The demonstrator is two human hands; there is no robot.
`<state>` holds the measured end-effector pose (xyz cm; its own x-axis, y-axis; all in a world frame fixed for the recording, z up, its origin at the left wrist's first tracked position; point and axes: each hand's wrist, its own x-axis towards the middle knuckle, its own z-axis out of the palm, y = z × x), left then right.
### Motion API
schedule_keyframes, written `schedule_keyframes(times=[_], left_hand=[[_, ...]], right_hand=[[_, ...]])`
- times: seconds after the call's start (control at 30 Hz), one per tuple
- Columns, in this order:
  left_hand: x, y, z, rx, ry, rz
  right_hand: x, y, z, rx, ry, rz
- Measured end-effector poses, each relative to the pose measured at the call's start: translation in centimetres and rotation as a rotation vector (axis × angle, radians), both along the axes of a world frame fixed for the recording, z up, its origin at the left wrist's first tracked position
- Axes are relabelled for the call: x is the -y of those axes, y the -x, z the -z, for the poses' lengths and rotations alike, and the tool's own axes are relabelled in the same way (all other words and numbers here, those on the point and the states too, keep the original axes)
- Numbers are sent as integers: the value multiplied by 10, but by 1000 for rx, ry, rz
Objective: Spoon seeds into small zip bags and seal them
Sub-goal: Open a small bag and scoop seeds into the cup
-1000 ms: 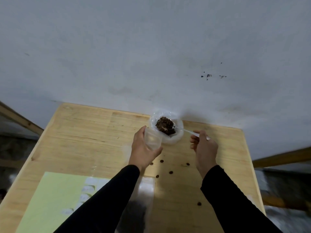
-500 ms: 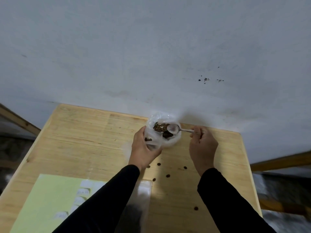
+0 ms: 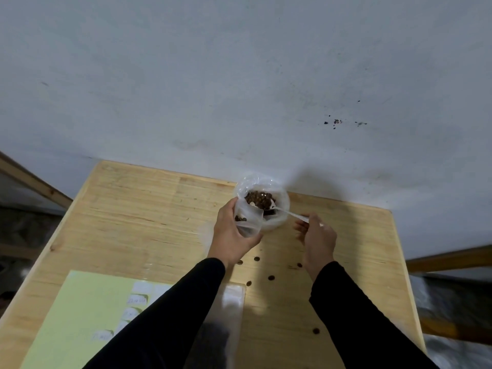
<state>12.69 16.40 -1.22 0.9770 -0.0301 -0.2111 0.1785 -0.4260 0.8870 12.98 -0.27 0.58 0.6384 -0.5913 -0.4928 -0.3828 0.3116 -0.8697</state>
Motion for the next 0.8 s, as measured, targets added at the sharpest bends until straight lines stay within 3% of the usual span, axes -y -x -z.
schedule_keyframes(times=[0.23,0.37,0.43,0.6,0.67,0.8], left_hand=[[3,-1,-1,-25,56,-17],[4,-3,-1,-21,60,-31],[4,-4,-1,-23,64,-33],[1,-1,1,-18,53,2],[1,-1,1,-12,47,15],[1,-4,2,-27,62,18]], right_hand=[[11,7,-45,146,236,-164],[2,16,-56,252,556,-387],[1,15,-56,289,694,-391],[5,2,-38,156,978,-389],[-1,-2,-25,88,918,-394],[-14,-7,-4,-76,592,-228]])
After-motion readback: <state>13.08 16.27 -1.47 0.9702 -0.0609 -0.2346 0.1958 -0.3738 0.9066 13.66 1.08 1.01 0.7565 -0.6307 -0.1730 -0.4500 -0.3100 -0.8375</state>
